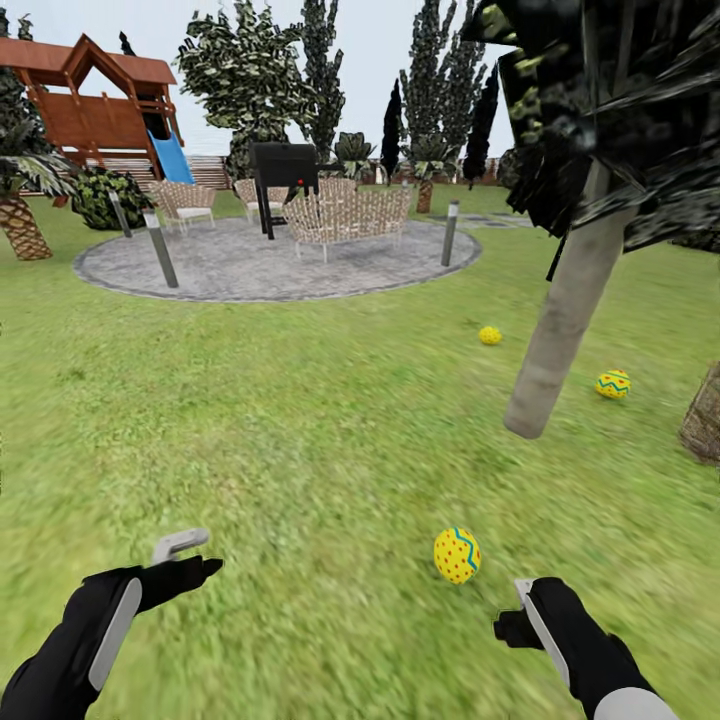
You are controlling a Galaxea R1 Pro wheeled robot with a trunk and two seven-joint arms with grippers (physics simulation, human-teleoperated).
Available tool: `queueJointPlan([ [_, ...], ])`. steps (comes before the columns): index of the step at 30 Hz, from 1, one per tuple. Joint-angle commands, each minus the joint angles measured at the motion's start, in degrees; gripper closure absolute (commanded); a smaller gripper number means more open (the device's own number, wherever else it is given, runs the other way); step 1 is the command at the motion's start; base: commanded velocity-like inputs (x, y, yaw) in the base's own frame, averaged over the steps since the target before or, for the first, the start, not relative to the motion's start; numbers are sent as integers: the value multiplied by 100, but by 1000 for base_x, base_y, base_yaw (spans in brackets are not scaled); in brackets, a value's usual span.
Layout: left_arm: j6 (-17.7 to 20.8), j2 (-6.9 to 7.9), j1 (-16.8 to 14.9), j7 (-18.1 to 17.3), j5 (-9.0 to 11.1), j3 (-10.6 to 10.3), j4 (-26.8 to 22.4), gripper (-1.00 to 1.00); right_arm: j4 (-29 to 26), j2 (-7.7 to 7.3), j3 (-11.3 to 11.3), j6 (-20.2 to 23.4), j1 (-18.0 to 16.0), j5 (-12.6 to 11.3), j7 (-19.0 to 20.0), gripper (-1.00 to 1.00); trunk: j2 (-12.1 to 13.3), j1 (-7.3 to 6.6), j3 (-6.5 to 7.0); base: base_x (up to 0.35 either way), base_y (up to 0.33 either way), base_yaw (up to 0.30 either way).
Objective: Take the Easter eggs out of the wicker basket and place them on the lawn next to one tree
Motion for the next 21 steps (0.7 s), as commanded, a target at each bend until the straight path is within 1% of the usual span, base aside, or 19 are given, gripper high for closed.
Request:
queueJointPlan([
  [1,29,-3,-3,-26,-5,-46,-3,-100,-5,1,-3,23,-3,5,-3,-100,-1,-7,18,-295,-169,0],
  [4,27,-6,-3,-26,-5,-95,40,-100,-5,0,-4,23,-2,5,-6,-100,3,-14,84,-294,-170,0],
  [6,20,-34,-3,-26,-5,-140,163,-100,-5,0,-4,23,-2,5,-4,-100,6,-19,129,-294,-170,0],
  [8,18,-62,-3,-26,-5,-158,222,-100,-4,0,-4,23,-2,5,-2,-100,9,-25,173,-295,-170,0],
  [13,17,-74,-3,-26,-5,-173,260,-100,-5,0,-4,-25,-2,5,-2,-100,15,-38,284,-274,-166,0],
  [21,17,-120,-3,-26,-5,-174,317,-100,-5,-2,-11,-72,-2,5,-3,-100,26,-58,461,-36,-32,0],
])
